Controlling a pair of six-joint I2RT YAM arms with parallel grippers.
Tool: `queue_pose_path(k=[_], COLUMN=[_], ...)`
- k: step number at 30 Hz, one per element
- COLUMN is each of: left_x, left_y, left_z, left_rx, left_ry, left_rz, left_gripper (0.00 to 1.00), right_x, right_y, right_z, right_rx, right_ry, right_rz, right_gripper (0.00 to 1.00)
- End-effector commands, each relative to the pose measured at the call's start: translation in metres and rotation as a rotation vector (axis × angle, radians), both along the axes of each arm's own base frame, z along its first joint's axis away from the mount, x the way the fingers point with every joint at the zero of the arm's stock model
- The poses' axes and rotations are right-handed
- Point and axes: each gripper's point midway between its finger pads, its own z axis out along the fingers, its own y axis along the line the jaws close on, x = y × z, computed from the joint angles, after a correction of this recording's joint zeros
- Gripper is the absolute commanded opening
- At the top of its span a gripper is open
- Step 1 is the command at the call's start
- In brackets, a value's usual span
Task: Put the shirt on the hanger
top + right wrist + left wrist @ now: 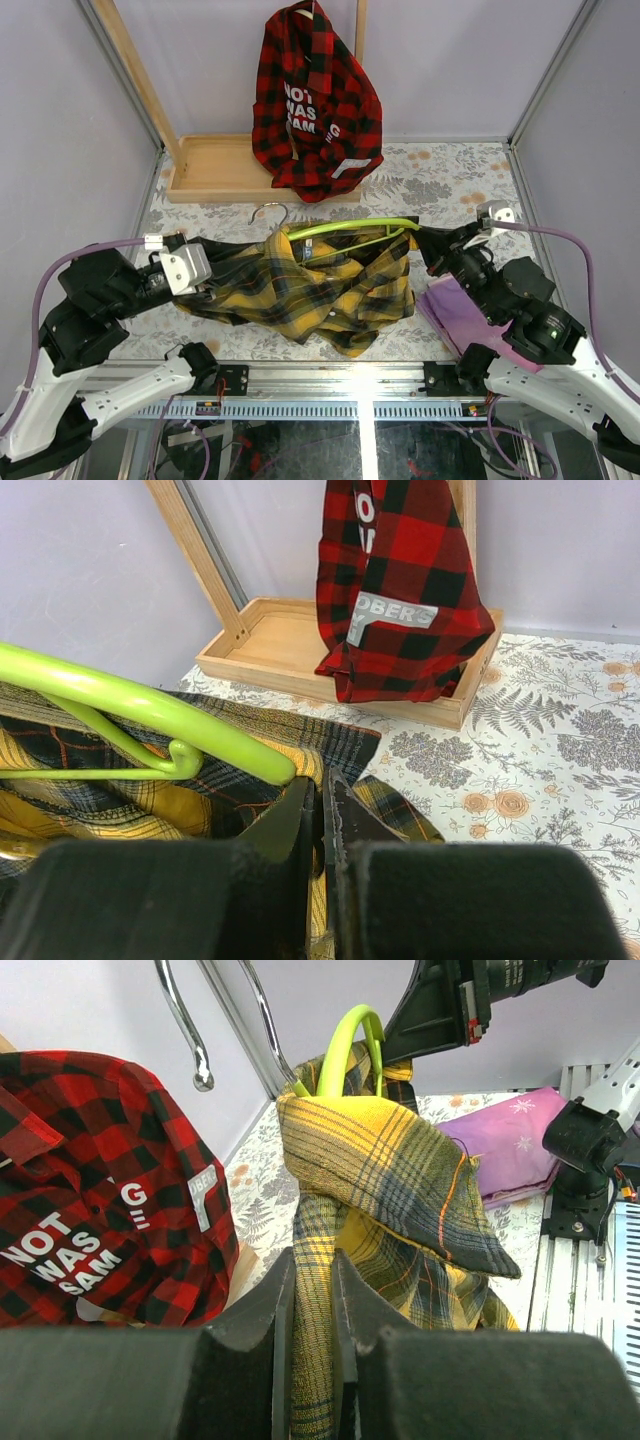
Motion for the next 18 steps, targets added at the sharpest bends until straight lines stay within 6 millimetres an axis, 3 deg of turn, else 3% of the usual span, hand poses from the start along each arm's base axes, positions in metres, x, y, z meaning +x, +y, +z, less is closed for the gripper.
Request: queue_pose_path(k=[1,8,18], left_x=[-0.039,-0.037,-0.035], left_y=[0.042,0.054,0.065], left_z=[0.079,0.082,0.076], left_rx=[-0.248,-0.24,-0.209], left_ry=[-0.215,-0.222,-0.222], left_rz=[0.001,0.056,0.1], left_gripper=[0.0,0.0,0.0], right_x=[0.023,0.017,0.003], right_y=[-0.078,-0.094,-0.114], right_z=[-0.02,-0.02,0.006], right_rx=[-0.167,-0.197,-0.311], right_ry=[0.023,0.008,-0.058], right_rz=[-0.402,-0.443,-0.428], right_gripper=[0.0,0.0,0.0])
